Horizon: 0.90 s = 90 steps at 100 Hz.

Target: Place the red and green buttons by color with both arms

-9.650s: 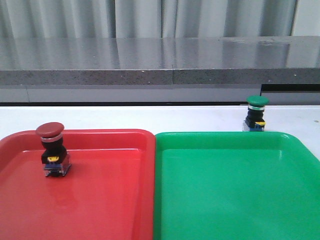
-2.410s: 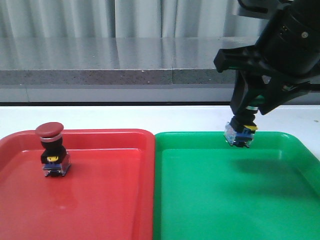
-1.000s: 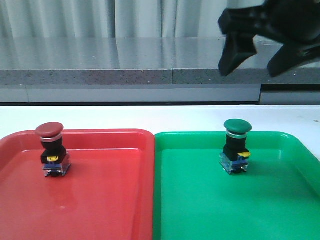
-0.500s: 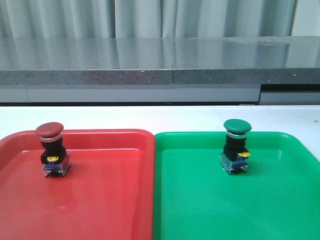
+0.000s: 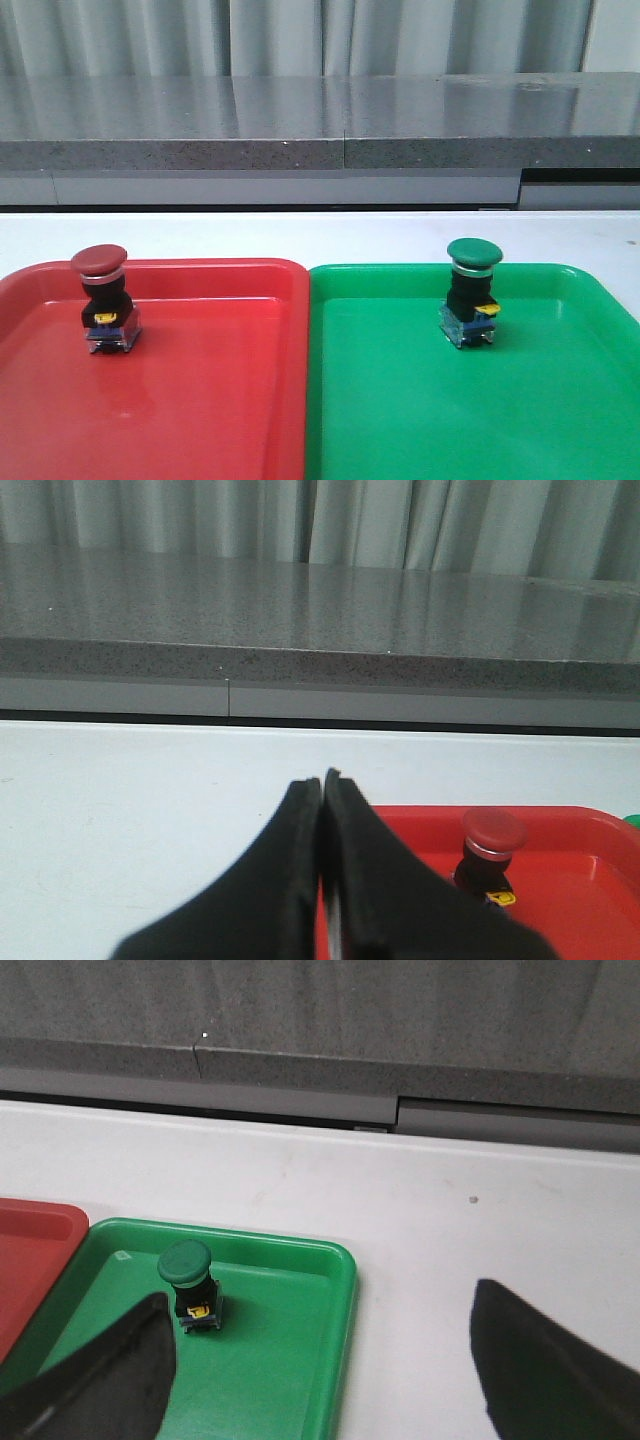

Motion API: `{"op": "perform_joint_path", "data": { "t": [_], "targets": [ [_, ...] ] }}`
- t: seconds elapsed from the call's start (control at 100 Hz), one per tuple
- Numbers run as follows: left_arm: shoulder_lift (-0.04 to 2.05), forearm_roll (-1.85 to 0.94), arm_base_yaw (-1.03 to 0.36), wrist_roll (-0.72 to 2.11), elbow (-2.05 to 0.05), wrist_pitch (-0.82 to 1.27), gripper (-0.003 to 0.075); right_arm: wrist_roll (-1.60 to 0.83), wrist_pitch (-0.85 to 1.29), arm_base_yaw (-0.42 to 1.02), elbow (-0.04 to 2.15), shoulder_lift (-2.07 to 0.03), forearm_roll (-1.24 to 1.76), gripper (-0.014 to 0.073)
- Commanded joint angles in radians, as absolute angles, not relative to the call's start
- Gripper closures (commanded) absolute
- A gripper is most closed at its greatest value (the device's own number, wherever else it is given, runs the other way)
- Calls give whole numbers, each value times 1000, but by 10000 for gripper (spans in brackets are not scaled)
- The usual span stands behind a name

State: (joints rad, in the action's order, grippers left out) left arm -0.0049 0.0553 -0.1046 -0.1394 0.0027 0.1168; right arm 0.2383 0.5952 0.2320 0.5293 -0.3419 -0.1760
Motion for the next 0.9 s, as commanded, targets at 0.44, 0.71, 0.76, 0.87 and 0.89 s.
{"op": "perform_joint_path", "data": {
  "t": [0.44,0.71,0.76,0.87,0.89],
  "targets": [
    [-37,50,-104,-142,43,40,739,241,596,226,551,-251,-196,704],
    [-37,50,-104,-142,43,40,739,241,596,226,551,-251,-196,704],
    [-37,50,-104,-142,43,40,740,241,596,226,551,-251,-196,704],
    [-37,50,-104,-142,43,40,739,241,596,226,551,-251,-196,704],
    [-37,50,-104,-142,43,40,739,241,596,226,551,-251,-196,704]
  ]
}}
